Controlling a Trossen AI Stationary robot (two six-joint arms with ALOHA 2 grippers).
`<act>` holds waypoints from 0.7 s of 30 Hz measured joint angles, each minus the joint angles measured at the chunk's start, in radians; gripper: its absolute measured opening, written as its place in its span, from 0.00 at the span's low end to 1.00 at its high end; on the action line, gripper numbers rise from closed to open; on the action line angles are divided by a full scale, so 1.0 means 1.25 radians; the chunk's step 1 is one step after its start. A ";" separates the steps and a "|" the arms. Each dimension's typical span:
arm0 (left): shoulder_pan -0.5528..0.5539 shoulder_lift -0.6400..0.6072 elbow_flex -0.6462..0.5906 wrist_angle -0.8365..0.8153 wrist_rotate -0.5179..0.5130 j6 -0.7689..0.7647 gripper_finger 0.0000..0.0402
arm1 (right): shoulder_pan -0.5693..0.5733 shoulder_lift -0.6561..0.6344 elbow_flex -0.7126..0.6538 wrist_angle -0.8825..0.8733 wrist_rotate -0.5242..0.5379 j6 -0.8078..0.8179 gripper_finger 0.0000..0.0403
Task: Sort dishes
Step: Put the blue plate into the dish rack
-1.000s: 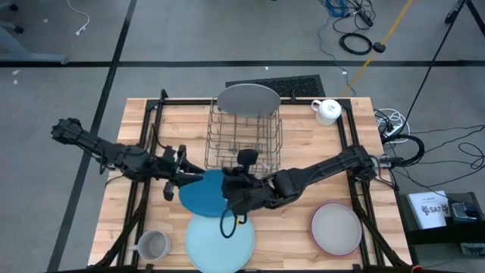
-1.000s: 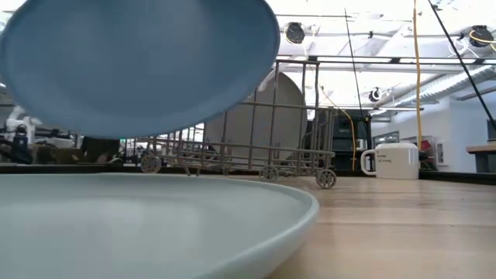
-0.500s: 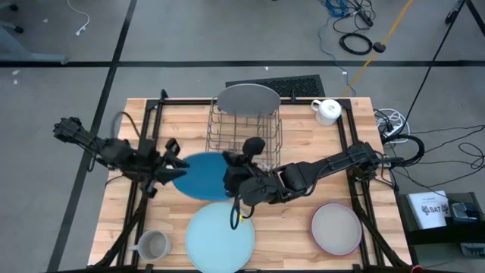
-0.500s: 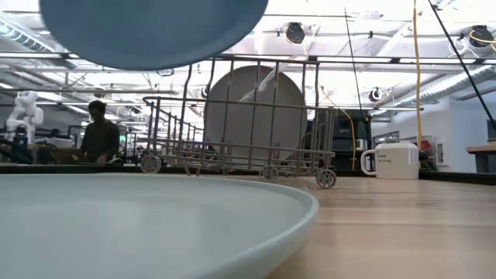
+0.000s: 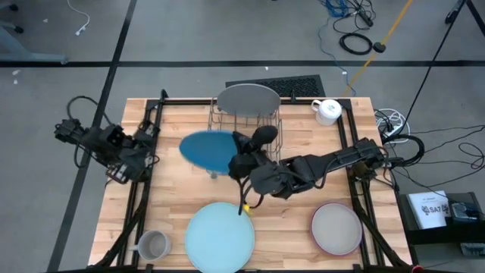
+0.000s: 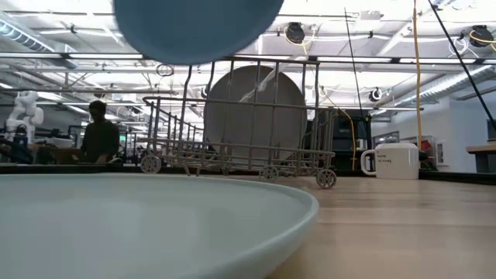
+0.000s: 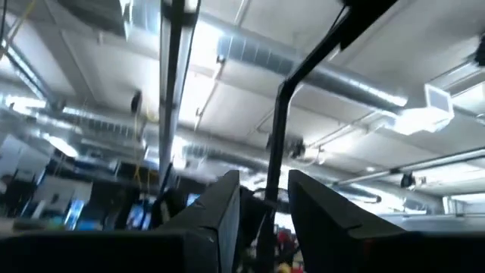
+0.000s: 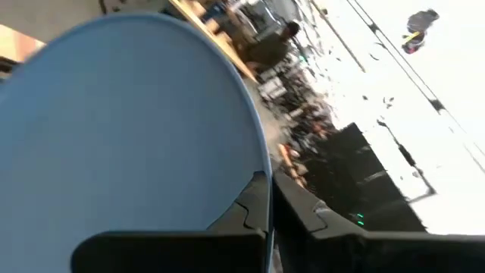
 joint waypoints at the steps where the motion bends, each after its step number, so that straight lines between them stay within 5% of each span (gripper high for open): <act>1: 0.000 -0.003 0.000 0.005 0.002 0.010 0.28 | -0.004 0.000 0.000 0.013 0.001 -0.016 0.00; 16: 0.000 -0.015 0.000 0.011 0.003 0.016 0.28 | -0.065 -0.008 0.000 0.354 -0.015 -0.455 0.00; 21: 0.001 -0.015 0.000 0.030 0.002 0.021 0.28 | -0.112 -0.027 0.000 0.324 -0.031 -0.473 0.00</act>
